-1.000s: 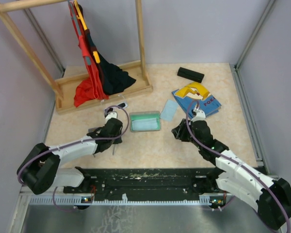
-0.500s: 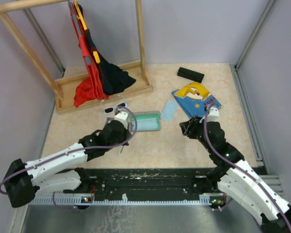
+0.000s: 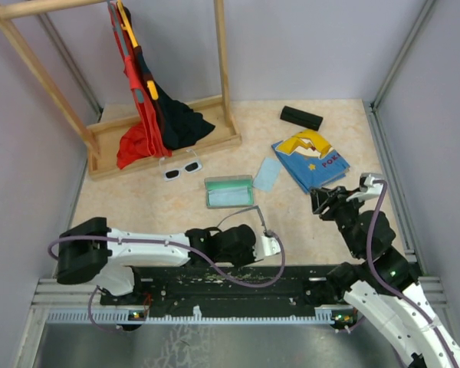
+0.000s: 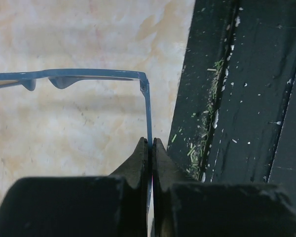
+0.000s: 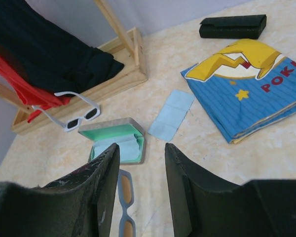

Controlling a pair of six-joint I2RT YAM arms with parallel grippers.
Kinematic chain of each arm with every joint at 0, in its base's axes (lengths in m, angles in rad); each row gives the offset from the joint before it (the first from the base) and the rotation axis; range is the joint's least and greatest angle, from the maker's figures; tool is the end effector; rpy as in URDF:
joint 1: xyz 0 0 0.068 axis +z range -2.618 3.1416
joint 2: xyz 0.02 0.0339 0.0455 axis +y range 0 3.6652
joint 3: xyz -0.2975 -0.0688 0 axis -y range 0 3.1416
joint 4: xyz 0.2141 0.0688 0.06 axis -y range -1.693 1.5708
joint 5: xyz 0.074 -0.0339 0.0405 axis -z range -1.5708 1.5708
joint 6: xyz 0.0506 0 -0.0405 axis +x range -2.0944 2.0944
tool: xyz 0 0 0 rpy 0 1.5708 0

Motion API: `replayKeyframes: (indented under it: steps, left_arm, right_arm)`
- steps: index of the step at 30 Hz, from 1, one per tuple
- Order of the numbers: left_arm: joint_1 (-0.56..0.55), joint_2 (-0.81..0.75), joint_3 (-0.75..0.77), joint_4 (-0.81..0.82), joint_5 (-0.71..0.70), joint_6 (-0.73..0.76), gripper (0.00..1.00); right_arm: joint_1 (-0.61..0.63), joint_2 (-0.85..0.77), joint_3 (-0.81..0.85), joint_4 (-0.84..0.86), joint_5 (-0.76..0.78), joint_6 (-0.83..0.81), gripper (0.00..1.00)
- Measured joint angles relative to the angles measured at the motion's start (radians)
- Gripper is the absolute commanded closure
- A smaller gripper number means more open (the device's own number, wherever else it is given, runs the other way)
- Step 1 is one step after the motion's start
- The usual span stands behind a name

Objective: Organize the sunglasses
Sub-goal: Place the sunglasses at the center of the board.

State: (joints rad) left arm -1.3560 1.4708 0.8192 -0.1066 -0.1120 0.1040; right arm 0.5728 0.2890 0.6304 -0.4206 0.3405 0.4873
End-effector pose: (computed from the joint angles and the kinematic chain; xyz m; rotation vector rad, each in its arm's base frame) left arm 0.0667 -0.2794 0.2419 1.5417 1.8086 -0.4910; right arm 0.0409 0.0063 0.3169 0.1914 1.6610 0.5263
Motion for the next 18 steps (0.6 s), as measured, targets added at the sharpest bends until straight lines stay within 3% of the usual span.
replayKeyframes:
  steps: [5,11,18]
  left_arm:
    - [0.001,0.078,0.029,0.064,0.107,0.146,1.00]
    - [0.006,0.213,0.140,0.087,0.167,0.209,0.96]
    - [0.037,0.302,0.187,0.082,0.212,0.212,0.78]
  right_arm:
    - [0.000,-0.018,0.000,-0.052,-0.001,-0.024,0.58]
    - [0.000,-0.018,0.000,-0.092,-0.001,-0.022,0.58]
    - [0.000,0.016,0.000,-0.142,0.005,0.032,0.58]
